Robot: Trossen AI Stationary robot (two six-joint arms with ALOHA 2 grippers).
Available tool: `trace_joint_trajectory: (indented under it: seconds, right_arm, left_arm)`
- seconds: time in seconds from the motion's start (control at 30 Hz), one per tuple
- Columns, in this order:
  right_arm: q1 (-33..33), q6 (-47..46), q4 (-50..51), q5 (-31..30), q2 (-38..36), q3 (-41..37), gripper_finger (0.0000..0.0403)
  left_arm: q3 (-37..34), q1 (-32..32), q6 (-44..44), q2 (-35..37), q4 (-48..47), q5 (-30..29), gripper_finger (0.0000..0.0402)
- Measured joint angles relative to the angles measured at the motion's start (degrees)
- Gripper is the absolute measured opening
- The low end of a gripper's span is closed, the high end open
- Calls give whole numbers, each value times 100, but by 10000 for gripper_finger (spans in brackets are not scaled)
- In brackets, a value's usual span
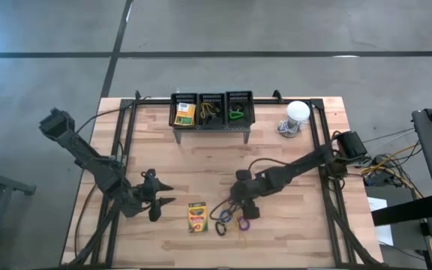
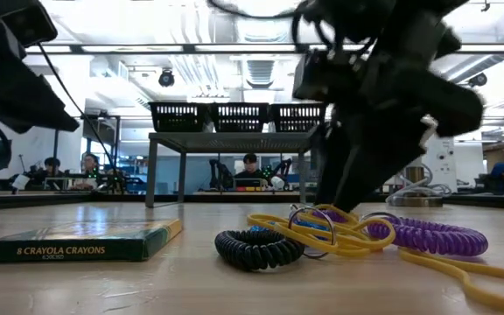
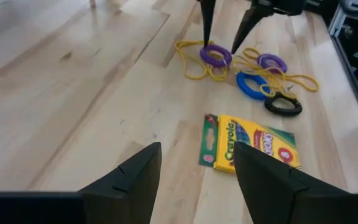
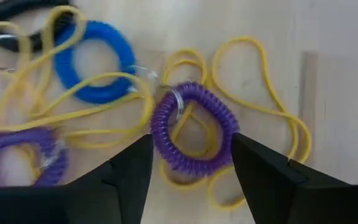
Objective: Pick & Place Office Desk Supplies
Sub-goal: Put the top purple spring key chain into the right black bin
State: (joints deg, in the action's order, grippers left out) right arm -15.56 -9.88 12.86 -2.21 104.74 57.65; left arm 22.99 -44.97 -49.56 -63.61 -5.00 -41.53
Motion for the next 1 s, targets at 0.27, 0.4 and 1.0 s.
trace_joint_trajectory:
  seconds: [0.27, 0.4, 1.0]
  right_arm:
    - [13, -92, -583, 70, 311, -63, 166]
    - [17, -115, -562, 70, 284, -55, 128]
    - [287, 702, 1046, -54, -984, 1240, 9]
  left_arm:
    - [-14, 0, -1, -82, 61, -41, 204]
    - [-14, 0, 0, -116, 92, -41, 204]
    - [-10, 2, 1, -109, 425, -202, 204]
